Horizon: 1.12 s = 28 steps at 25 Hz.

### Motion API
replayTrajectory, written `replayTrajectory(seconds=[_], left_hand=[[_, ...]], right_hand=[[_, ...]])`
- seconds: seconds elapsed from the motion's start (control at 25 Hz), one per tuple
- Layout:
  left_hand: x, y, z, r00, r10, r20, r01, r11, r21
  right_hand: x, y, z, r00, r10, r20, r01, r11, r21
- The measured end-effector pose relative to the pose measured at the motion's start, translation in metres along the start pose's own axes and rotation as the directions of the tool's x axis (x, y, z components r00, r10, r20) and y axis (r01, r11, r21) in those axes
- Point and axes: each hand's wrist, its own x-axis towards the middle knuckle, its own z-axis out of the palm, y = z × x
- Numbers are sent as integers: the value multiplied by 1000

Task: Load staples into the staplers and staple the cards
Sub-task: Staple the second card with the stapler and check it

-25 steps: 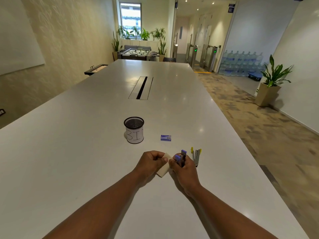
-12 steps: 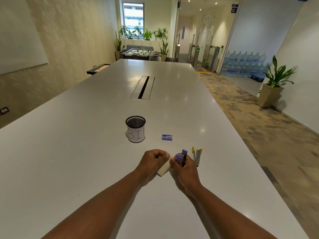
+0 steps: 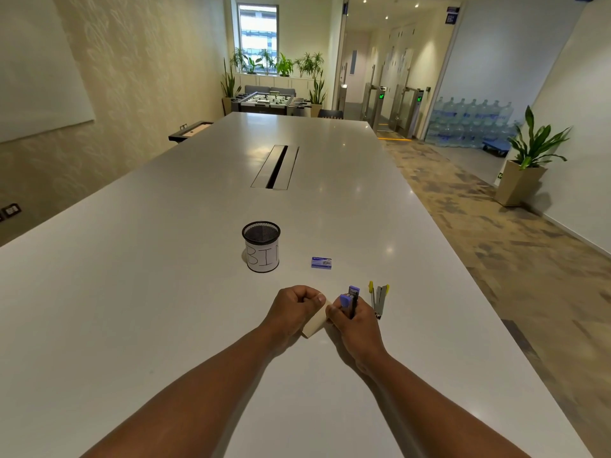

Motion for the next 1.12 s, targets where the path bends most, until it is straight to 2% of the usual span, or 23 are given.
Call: replayTrajectory(seconds=[0.28,0.64,0.84,1.12], left_hand=[[2,-1,0,999,-24,-47,25,1000,8],[1,0,-7,999,-20,-25,20,1000,2],[1,-1,-6,999,-4,35,5,1000,-19],[4,-4,-6,1000,9,-5,-9,1000,-10]], right_hand=[[-1,-3,0,999,-22,36,25,997,-73],[-3,-2,-2,999,-23,31,22,999,33],[-1,-5,3,998,-36,59,40,998,-57],[4,-5,1,996,0,87,8,996,-90]])
